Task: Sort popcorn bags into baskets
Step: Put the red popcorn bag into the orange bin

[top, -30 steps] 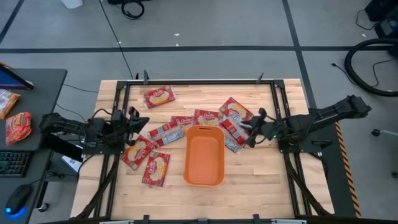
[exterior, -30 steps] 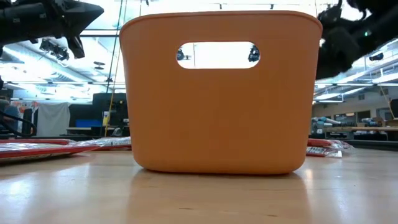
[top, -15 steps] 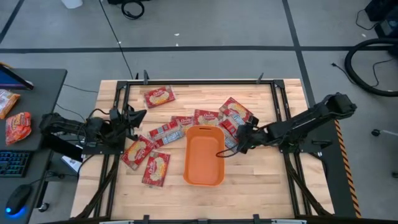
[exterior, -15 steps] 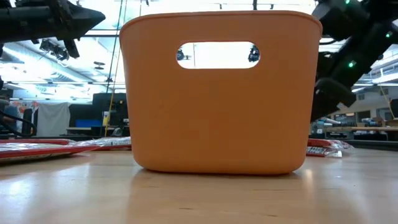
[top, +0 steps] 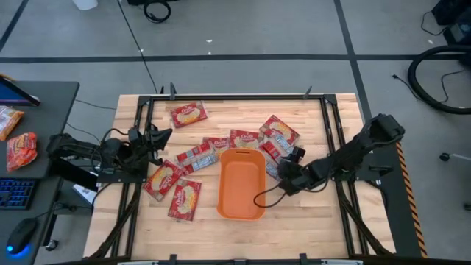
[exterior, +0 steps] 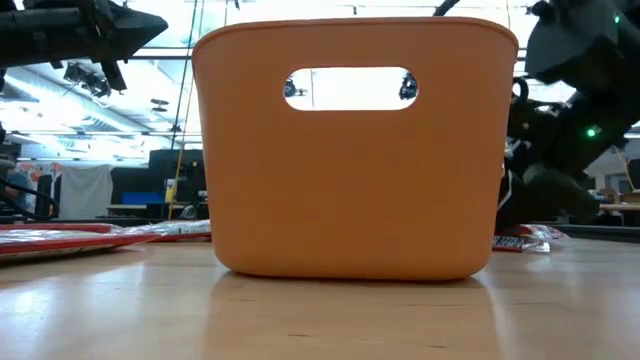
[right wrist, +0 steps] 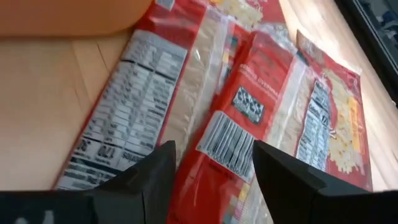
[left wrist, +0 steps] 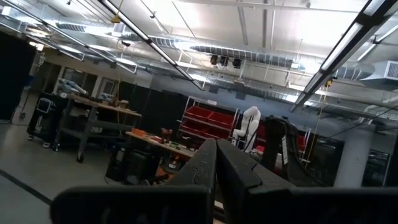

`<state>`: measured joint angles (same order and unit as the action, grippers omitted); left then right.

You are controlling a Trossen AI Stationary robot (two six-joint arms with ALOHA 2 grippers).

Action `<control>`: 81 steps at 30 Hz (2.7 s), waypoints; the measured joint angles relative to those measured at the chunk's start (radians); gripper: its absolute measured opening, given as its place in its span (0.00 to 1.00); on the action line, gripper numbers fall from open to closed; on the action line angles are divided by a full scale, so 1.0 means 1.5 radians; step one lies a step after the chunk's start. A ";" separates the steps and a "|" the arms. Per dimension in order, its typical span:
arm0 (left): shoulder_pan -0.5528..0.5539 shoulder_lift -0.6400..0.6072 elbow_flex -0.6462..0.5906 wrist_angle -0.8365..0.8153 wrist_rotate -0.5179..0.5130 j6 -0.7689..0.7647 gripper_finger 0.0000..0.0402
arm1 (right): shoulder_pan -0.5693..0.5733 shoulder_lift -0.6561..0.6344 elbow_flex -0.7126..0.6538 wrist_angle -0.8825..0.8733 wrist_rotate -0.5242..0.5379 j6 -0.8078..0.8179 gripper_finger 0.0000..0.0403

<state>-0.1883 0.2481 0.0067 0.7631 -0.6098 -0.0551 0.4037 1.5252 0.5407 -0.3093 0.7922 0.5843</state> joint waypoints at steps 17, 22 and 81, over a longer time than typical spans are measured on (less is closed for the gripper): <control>0.000 0.000 0.000 0.000 0.000 -0.002 0.04 | -0.004 0.024 0.000 -0.009 -0.002 -0.033 0.09; 0.000 0.000 0.000 0.000 0.000 -0.002 0.04 | -0.005 0.024 0.015 -0.036 -0.008 -0.057 0.02; 0.000 0.000 0.000 0.000 0.000 0.017 0.04 | -0.073 -0.137 0.545 -0.363 -0.520 -0.540 0.00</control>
<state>-0.1883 0.2481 0.0071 0.7628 -0.6094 -0.0292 0.2943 1.3198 1.3577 -0.8544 0.0120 -0.2251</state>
